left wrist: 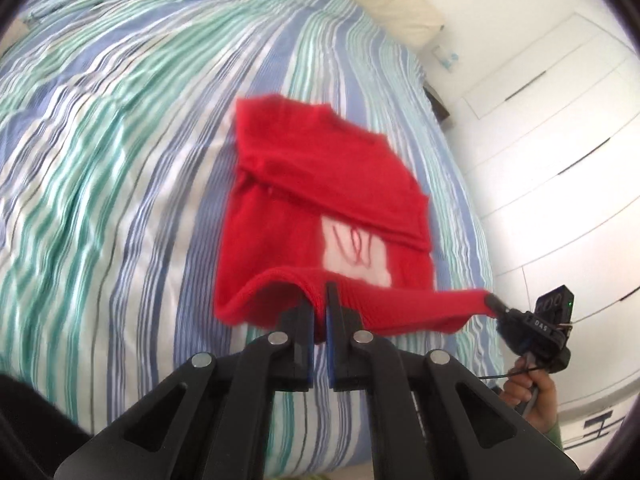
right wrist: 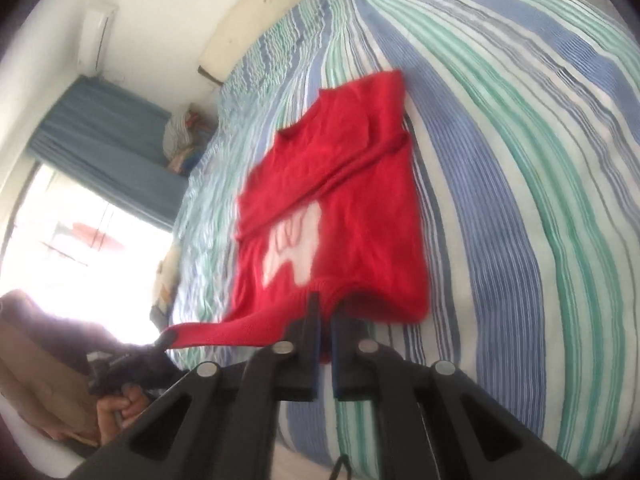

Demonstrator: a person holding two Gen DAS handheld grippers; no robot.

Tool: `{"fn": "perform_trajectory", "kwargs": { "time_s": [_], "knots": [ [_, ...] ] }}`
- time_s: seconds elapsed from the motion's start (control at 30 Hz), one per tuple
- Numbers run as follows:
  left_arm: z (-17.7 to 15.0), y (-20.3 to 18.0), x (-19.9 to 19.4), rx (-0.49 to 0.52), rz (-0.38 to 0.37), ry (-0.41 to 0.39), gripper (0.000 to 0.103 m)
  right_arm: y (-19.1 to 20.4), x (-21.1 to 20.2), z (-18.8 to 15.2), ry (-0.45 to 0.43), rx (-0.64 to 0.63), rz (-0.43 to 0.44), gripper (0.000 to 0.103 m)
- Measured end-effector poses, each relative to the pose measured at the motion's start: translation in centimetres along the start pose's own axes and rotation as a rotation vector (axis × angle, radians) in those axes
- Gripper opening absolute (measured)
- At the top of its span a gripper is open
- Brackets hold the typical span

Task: Fold small clothes
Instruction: 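Lift the hem with both grippers and fold it up toward the collar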

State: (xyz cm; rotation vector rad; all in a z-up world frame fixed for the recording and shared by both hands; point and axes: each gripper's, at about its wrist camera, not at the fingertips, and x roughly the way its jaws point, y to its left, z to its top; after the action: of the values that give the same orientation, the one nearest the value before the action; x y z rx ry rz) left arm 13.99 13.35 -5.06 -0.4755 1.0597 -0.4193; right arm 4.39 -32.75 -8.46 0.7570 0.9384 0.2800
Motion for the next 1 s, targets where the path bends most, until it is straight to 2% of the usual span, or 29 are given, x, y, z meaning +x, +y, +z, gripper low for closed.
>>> {"fn": "perform_trajectory", "kwargs": {
  "time_s": [0.13,0.33,0.47,0.63,0.73,0.8,0.83,0.87,0.9,0.93,1.0],
  "knots": [
    [7.4,-0.1,5.4,-0.016,0.023,-0.013,0.002,1.1,3.0,8.4,-0.062,0.000,0.021,0.003],
    [16.9,0.6,13.7,-0.040,0.090,0.011,0.002,0.6,11.1,18.7,-0.033,0.013,-0.023,0.003],
    [20.3,1.4,18.1,-0.056,0.118,0.046,0.002,-1.3,16.2,23.3,0.010,0.048,-0.047,0.003],
    [22.0,2.3,21.9,-0.054,0.140,0.057,0.003,-4.7,20.5,25.7,0.021,0.100,-0.067,0.004],
    [22.7,3.2,22.8,-0.097,0.123,0.042,0.012,-6.1,21.9,26.3,0.006,0.143,-0.009,0.005],
    [23.2,4.0,22.7,-0.151,0.141,0.041,0.044,-6.3,22.2,26.7,-0.018,0.146,0.019,0.011],
    [23.3,4.3,21.9,-0.162,0.161,0.016,0.071,-6.2,22.1,26.8,-0.025,0.146,0.024,0.024],
    [23.3,4.3,20.8,-0.159,0.178,-0.028,0.078,-6.0,21.7,26.8,-0.036,0.145,0.030,0.048],
    [23.2,4.1,19.7,-0.145,0.183,-0.064,0.078,-5.7,20.9,26.8,-0.056,0.138,0.032,0.057],
    [23.1,4.1,18.7,-0.131,0.184,-0.079,0.078,-5.2,20.0,26.9,-0.083,0.121,0.014,0.065],
    [22.3,3.4,16.8,-0.089,0.165,-0.099,0.078,-4.0,18.1,27.0,-0.105,0.055,-0.033,0.065]
  ]
}}
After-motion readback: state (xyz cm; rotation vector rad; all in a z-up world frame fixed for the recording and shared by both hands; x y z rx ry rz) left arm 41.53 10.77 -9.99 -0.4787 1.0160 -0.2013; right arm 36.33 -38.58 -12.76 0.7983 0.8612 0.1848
